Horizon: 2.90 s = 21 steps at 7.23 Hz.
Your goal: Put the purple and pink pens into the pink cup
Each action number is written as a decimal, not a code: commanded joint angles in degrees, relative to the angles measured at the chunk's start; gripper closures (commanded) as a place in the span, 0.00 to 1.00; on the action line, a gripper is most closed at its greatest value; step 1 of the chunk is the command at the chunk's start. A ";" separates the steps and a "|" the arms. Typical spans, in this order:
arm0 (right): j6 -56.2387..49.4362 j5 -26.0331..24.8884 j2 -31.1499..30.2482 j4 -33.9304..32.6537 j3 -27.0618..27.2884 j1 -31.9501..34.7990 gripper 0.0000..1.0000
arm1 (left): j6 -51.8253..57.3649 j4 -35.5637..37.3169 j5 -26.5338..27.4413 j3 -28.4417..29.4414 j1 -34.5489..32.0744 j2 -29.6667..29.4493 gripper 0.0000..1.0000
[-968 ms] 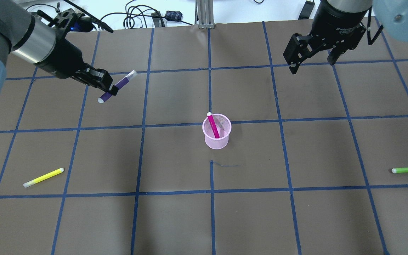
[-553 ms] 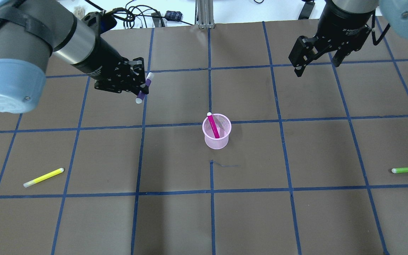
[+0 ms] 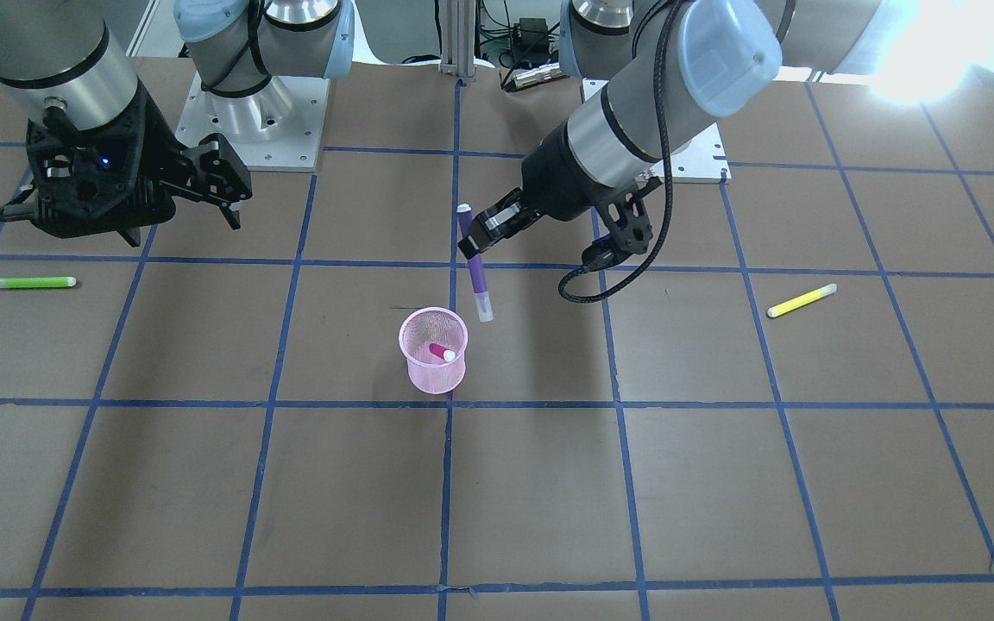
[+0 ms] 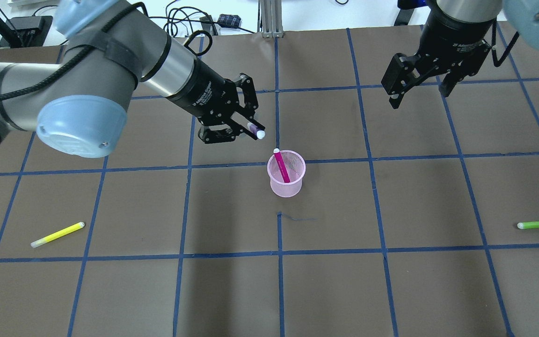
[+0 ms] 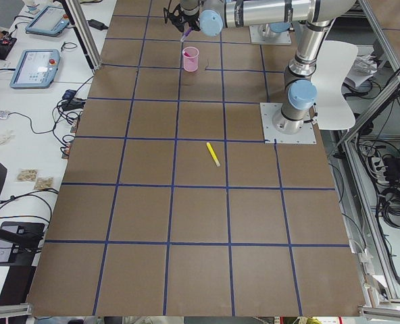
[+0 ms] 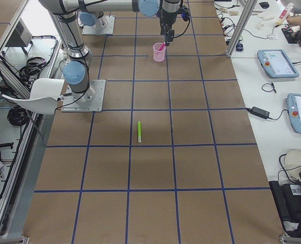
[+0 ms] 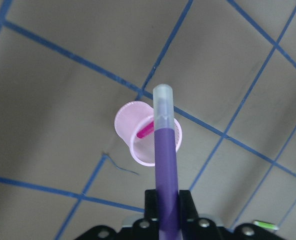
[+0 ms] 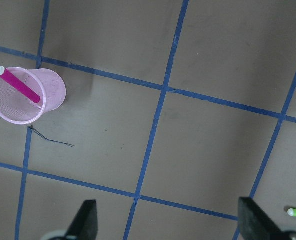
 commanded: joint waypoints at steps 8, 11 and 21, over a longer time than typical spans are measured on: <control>11.10 -0.50 -0.71 0.00 0.04 0.08 0.00 | -9.04 -0.05 -10.76 -0.15 -0.67 -13.13 0.01; 11.10 -0.32 -0.71 -0.34 0.04 0.17 0.00 | -9.22 -0.23 -10.76 0.63 -0.58 -12.25 0.00; 11.02 0.30 -1.15 -0.52 0.04 0.43 0.00 | 55.16 -6.73 33.08 10.39 4.06 2.16 0.00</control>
